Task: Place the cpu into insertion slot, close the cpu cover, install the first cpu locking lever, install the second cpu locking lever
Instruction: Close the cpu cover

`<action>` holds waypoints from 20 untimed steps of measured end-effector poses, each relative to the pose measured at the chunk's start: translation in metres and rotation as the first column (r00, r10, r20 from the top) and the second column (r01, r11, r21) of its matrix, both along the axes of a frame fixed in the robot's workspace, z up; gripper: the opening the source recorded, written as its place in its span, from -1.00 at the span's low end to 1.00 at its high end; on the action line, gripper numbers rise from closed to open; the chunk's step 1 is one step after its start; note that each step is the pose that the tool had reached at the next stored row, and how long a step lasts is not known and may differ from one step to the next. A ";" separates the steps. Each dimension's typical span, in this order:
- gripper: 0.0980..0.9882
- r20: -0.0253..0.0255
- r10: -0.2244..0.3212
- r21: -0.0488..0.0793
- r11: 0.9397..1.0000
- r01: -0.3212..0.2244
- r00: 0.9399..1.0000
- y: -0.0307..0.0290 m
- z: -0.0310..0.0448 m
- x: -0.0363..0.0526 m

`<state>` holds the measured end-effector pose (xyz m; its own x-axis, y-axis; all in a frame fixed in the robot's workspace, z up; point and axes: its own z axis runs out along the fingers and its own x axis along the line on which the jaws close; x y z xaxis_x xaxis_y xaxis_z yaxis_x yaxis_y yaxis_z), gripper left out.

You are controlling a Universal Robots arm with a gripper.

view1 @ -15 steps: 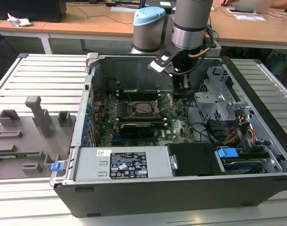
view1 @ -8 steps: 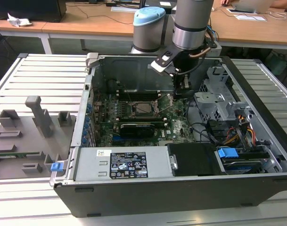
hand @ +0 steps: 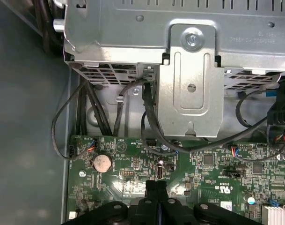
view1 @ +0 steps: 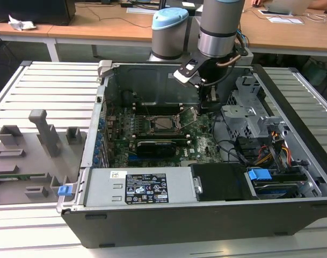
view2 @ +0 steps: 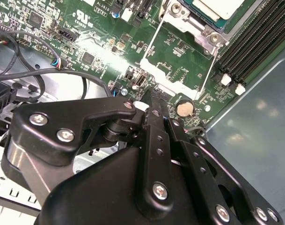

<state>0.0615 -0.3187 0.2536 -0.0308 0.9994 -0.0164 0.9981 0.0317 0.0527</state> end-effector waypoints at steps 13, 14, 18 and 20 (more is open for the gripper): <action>-0.98 -0.002 0.000 0.000 1.000 0.000 1.000 0.0016 -0.0079 -0.0135; -0.98 -0.002 0.000 0.000 1.000 0.000 1.000 0.0016 -0.0080 -0.0140; -0.98 -0.002 0.000 0.000 1.000 0.000 1.000 0.0016 -0.0080 -0.0164; -0.98 -0.002 0.000 0.000 1.000 0.000 1.000 0.0016 -0.0080 -0.0169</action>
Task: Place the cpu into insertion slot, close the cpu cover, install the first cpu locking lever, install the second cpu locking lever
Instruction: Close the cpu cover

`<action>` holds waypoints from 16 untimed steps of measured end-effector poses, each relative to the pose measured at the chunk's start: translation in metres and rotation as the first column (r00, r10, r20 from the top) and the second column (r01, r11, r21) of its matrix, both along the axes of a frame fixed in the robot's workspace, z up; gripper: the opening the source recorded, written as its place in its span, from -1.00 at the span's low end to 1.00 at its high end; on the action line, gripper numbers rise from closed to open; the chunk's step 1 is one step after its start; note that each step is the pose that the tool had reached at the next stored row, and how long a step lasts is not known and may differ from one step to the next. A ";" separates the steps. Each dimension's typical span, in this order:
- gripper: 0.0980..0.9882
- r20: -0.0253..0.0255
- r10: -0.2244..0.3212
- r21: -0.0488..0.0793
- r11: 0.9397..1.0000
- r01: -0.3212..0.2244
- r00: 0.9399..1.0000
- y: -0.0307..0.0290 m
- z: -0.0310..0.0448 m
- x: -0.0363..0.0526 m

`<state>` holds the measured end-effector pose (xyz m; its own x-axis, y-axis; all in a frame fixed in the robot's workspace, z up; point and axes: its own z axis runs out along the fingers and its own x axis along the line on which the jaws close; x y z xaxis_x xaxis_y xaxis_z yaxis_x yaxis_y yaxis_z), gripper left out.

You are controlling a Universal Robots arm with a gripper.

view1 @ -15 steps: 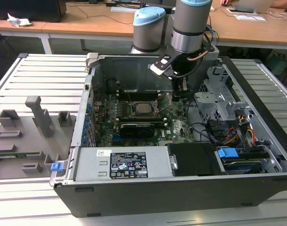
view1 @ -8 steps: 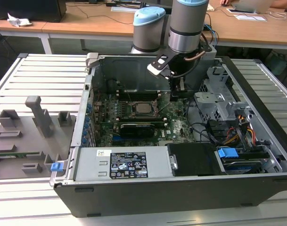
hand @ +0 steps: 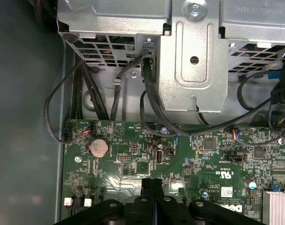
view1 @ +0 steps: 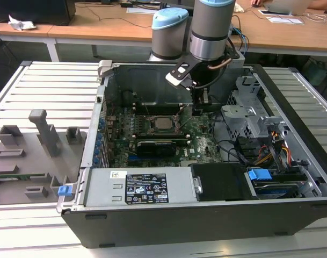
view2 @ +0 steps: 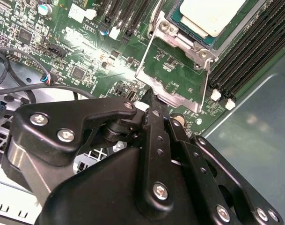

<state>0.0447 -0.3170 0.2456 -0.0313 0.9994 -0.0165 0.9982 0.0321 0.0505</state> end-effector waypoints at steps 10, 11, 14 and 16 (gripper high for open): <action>-0.98 0.000 0.000 0.000 1.000 0.000 1.000 0.0000 0.0000 -0.0077; -0.98 0.000 0.000 0.000 1.000 0.000 1.000 0.0000 0.0000 -0.0091; -0.98 0.000 0.000 0.000 1.000 0.000 1.000 0.0000 0.0000 -0.0120; -0.98 0.000 0.000 0.000 1.000 0.000 1.000 0.0000 0.0000 -0.0136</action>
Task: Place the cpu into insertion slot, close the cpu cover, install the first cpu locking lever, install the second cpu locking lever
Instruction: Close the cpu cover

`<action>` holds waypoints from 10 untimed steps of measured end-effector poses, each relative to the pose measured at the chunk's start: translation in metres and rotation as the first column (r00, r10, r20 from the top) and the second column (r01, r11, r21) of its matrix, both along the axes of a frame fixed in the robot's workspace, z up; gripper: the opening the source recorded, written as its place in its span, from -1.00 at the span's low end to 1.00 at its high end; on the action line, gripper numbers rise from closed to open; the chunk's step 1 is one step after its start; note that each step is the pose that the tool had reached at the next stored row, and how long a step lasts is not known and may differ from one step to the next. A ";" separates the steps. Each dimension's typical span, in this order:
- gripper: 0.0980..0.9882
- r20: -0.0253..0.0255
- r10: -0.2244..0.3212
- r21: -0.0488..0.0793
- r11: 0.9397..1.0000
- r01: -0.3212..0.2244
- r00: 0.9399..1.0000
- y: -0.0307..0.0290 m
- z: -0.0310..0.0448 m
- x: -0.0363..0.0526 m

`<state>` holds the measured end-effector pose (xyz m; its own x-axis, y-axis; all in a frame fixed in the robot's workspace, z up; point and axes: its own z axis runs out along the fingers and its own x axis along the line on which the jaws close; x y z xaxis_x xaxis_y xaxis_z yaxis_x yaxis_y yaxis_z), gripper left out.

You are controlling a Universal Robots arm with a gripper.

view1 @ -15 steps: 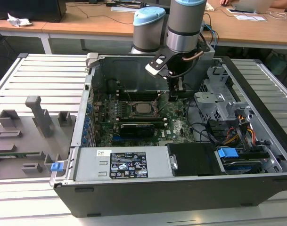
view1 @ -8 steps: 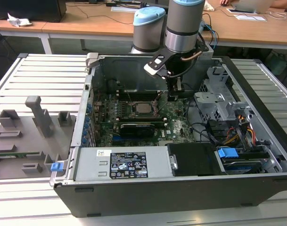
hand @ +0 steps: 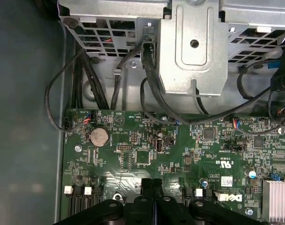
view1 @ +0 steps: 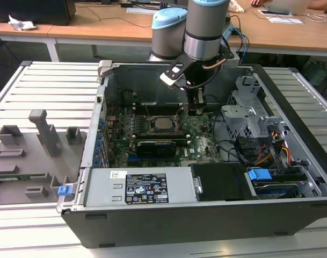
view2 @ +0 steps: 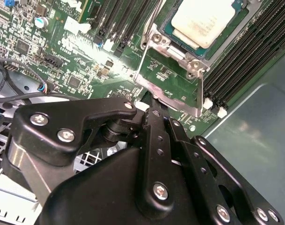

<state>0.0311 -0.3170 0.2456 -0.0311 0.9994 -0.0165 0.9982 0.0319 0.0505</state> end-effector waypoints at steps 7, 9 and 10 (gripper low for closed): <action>-0.98 0.000 0.000 0.000 1.000 0.000 1.000 0.0000 0.0000 -0.0055; -0.98 0.000 0.000 0.000 1.000 0.000 1.000 0.0000 0.0000 -0.0073; -0.98 0.000 0.000 0.000 1.000 0.000 1.000 0.0000 0.0000 -0.0082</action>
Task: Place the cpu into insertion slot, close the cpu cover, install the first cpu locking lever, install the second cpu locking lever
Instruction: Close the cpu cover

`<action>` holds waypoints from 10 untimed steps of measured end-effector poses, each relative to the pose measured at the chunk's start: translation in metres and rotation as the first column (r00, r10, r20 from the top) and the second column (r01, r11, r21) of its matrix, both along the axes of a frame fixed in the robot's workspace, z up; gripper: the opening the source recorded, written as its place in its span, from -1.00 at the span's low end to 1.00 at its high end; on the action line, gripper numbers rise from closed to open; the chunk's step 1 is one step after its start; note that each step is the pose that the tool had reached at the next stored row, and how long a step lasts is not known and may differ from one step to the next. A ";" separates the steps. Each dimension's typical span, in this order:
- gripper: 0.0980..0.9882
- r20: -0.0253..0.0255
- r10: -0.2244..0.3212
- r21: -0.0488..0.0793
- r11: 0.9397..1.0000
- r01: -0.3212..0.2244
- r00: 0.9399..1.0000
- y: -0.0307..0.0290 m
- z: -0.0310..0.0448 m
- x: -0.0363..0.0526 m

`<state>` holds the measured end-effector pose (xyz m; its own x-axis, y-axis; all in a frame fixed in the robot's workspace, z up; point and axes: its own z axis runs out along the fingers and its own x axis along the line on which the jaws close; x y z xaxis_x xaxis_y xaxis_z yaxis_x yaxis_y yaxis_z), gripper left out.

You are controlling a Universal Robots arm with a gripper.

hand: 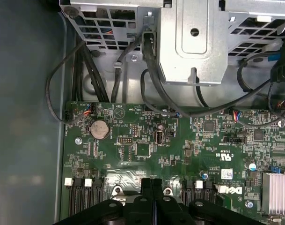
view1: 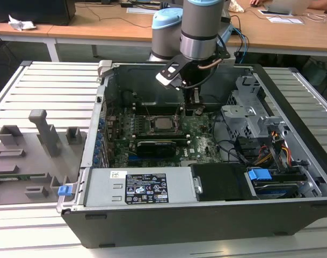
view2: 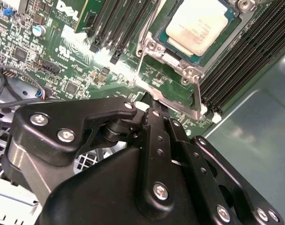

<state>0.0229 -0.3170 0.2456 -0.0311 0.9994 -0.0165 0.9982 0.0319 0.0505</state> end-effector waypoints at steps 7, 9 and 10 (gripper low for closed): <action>-0.98 0.000 0.000 0.000 1.000 0.000 1.000 0.0000 0.0000 -0.0062; -0.98 0.000 0.000 0.000 1.000 0.000 1.000 0.0000 0.0000 -0.0084; -0.98 0.000 0.000 0.000 1.000 0.000 1.000 0.0000 0.0000 -0.0096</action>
<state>0.0133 -0.3170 0.2456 -0.0311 0.9994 -0.0165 0.9982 0.0319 0.0505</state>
